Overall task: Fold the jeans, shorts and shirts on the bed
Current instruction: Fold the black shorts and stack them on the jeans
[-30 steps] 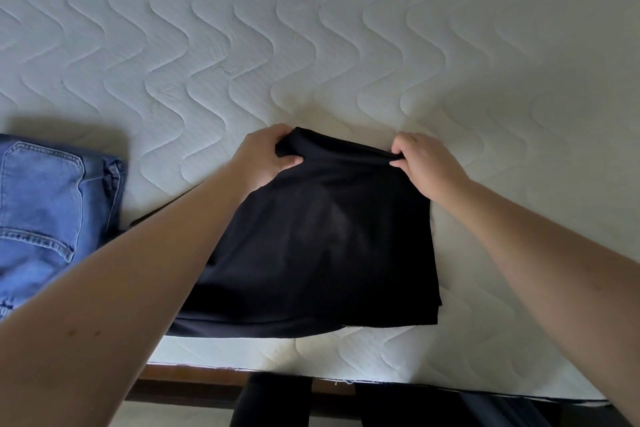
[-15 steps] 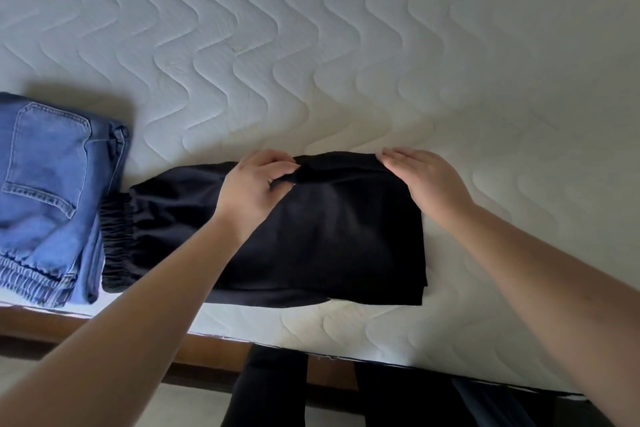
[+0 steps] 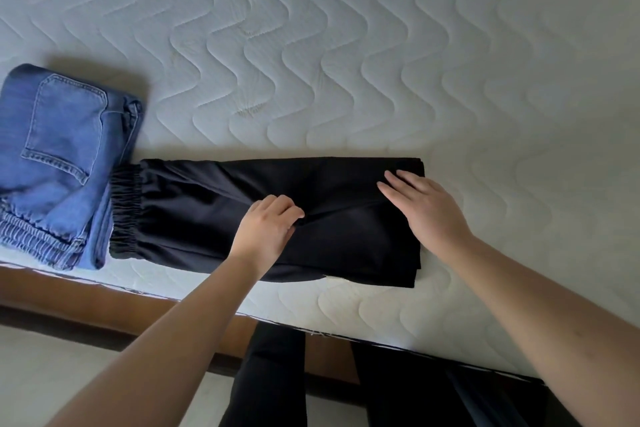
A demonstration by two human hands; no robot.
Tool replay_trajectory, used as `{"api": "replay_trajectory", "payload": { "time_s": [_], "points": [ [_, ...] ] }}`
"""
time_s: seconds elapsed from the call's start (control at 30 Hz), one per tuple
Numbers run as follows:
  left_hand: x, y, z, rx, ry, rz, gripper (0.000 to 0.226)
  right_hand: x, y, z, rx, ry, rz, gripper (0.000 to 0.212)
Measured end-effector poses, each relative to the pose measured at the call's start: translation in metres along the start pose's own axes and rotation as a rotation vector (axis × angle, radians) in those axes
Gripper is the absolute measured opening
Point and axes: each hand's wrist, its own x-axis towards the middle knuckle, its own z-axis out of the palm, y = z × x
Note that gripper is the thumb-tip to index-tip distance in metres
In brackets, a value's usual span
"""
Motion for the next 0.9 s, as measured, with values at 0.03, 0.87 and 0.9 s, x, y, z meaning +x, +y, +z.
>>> {"api": "replay_trajectory", "payload": {
  "time_s": [0.03, 0.87, 0.9],
  "points": [
    [-0.002, 0.0, 0.002, 0.015, -0.007, -0.014, 0.029, -0.001, -0.002, 0.002, -0.006, 0.0, 0.0, 0.066],
    [0.033, -0.057, 0.036, 0.225, -0.163, -0.463, 0.066, 0.085, -0.101, 0.058, 0.037, -0.057, 0.179, 0.059],
    [0.023, -0.062, 0.039, 0.26, -0.166, -0.459, 0.068, 0.079, -0.094, 0.062, 0.023, -0.061, 0.181, 0.061]
  ]
}}
